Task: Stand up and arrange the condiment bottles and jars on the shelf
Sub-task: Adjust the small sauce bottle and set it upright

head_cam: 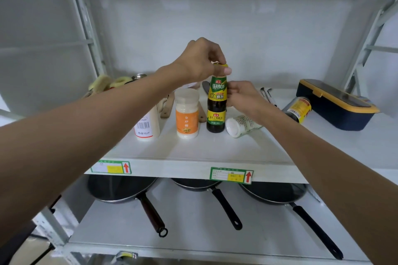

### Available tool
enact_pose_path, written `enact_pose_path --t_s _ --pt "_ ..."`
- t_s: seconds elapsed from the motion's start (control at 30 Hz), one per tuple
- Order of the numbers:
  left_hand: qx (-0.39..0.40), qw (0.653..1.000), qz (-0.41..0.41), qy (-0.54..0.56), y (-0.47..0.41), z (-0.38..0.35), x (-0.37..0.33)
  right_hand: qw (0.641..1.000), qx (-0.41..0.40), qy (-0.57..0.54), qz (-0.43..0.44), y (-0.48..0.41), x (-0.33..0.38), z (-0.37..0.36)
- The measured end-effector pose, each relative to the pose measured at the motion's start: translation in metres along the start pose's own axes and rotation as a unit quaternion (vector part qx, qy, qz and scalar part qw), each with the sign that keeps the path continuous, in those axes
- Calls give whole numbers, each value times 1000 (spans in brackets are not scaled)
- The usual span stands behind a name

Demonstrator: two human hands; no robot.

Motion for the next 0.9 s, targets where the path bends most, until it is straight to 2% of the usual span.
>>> enact_pose_path --t_s 0.2,0.37,0.5,0.7,0.9 --pt "-7 999 -1 -46 -4 -4 -12 1000 7 -5 -10 6 -3 2" --pt "-14 999 -7 -44 0 -4 -13 1000 21 -10 10 15 -1 8" --pt "-33 998 0 -44 3 -6 -15 999 2 26 36 16 -4 4" --pt "-53 997 10 -49 7 -4 -13 999 30 17 38 16 -3 3" --pt "-37 997 -3 -68 10 -7 -12 999 38 -28 -11 15 -5 19"
Point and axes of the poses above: each hand's wrist, its own y-axis away from the middle knuckle, its own z-axis out of the back of the hand, x = y × z, the point moved 2 cm from there along -y, towards the middle knuckle, and after that the axes turned 5 degrees about -x, right-handed, at the moved point
